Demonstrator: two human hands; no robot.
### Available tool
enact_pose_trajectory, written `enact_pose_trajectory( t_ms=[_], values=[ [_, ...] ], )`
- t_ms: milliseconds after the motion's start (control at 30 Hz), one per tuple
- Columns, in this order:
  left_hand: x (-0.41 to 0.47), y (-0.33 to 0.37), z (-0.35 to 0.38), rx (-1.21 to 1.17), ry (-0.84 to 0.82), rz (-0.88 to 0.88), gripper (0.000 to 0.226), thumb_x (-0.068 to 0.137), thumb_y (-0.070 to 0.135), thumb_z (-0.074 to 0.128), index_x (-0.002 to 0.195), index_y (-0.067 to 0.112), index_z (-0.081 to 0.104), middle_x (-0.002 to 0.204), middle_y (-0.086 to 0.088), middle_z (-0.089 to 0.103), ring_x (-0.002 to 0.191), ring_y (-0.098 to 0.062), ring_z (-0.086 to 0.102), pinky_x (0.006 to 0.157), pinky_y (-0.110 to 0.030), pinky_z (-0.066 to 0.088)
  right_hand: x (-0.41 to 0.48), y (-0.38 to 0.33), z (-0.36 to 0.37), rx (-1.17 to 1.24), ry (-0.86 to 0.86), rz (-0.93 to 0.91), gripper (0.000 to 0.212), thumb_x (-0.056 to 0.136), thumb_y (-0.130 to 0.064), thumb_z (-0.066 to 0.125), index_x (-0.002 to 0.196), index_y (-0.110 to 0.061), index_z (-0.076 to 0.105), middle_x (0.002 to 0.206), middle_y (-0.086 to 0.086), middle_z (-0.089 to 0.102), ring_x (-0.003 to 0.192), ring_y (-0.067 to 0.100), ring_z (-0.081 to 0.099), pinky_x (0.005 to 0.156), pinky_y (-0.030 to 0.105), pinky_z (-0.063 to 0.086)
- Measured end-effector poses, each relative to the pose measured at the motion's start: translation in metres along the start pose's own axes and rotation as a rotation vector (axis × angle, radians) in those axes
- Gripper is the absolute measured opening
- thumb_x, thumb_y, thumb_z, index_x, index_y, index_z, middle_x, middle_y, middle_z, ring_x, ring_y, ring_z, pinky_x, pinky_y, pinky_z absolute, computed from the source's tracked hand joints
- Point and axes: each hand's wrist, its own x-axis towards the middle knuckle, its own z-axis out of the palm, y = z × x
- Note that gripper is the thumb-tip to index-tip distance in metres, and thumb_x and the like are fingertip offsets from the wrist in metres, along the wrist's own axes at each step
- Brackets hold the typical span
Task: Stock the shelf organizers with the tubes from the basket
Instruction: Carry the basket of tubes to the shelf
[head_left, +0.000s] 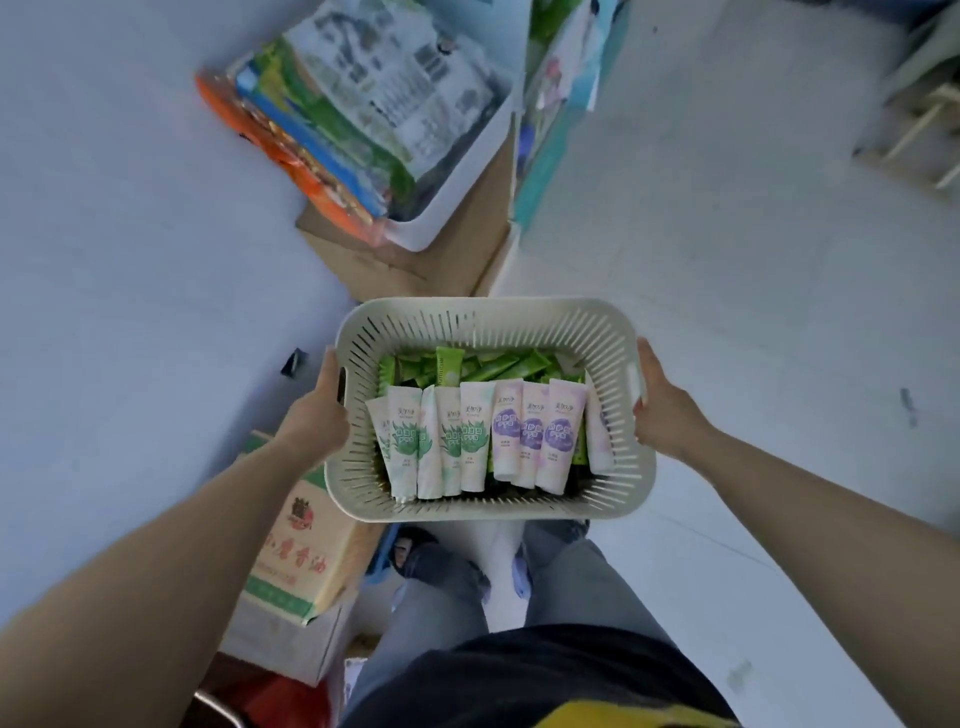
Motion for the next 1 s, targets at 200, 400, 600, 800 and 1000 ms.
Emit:
enact_pose_trajectory(
  t_ms=[200,400,600,800,1000],
  values=[
    [0.033,0.124,0.034,0.059,-0.046,0.178,0.098,0.079,-0.007,0.049,0.147,0.037,-0.005,0.082,-0.02,0.063,0.073,-0.036,0.061,0.065,-0.046,0.051,-0.002,0.09,-0.079,0.163,0.076,0.136,0.097,0.083,0.007,0.045,0.146,-0.04,-0.012,0.077,0.016,0.055,0.069,0.03,0.057,0.073,0.049,0.054],
    [0.064,0.247,0.061,0.061,-0.101,0.281,0.093,0.086,-0.003,0.049,0.146,0.041,-0.009,0.113,-0.024,0.06,0.09,-0.042,0.062,0.079,-0.046,0.053,-0.009,0.161,-0.137,0.285,0.183,0.241,0.096,0.083,0.006,0.045,0.147,-0.037,-0.012,0.092,0.028,0.063,0.082,0.042,0.065,0.073,0.048,0.054],
    [0.097,0.365,0.068,0.167,-0.191,0.477,0.051,0.096,0.019,0.042,0.143,0.024,0.023,0.103,-0.024,0.059,0.082,-0.036,0.06,0.08,-0.053,0.053,-0.002,0.205,-0.185,0.394,0.277,0.368,0.095,0.083,0.006,0.044,0.146,-0.039,-0.011,0.096,0.029,0.063,0.086,0.043,0.065,0.078,0.051,0.053],
    [0.144,0.47,0.082,0.213,-0.195,0.478,0.049,0.1,0.029,0.029,0.148,0.023,0.02,0.113,-0.023,0.062,0.079,-0.027,0.058,0.075,-0.036,0.051,0.032,0.232,-0.236,0.479,0.341,0.464,0.092,0.084,0.001,0.044,0.147,-0.039,-0.009,0.087,0.022,0.064,0.077,0.035,0.066,0.072,0.046,0.055],
    [0.193,0.576,0.073,0.367,-0.285,0.583,0.084,0.091,0.007,0.047,0.144,0.045,-0.004,0.086,-0.009,0.06,0.072,-0.027,0.063,0.07,-0.043,0.056,0.075,0.244,-0.292,0.558,0.396,0.525,0.094,0.082,-0.003,0.051,0.146,-0.041,-0.006,0.081,0.012,0.063,0.068,0.026,0.064,0.063,0.038,0.055]
  ],
)
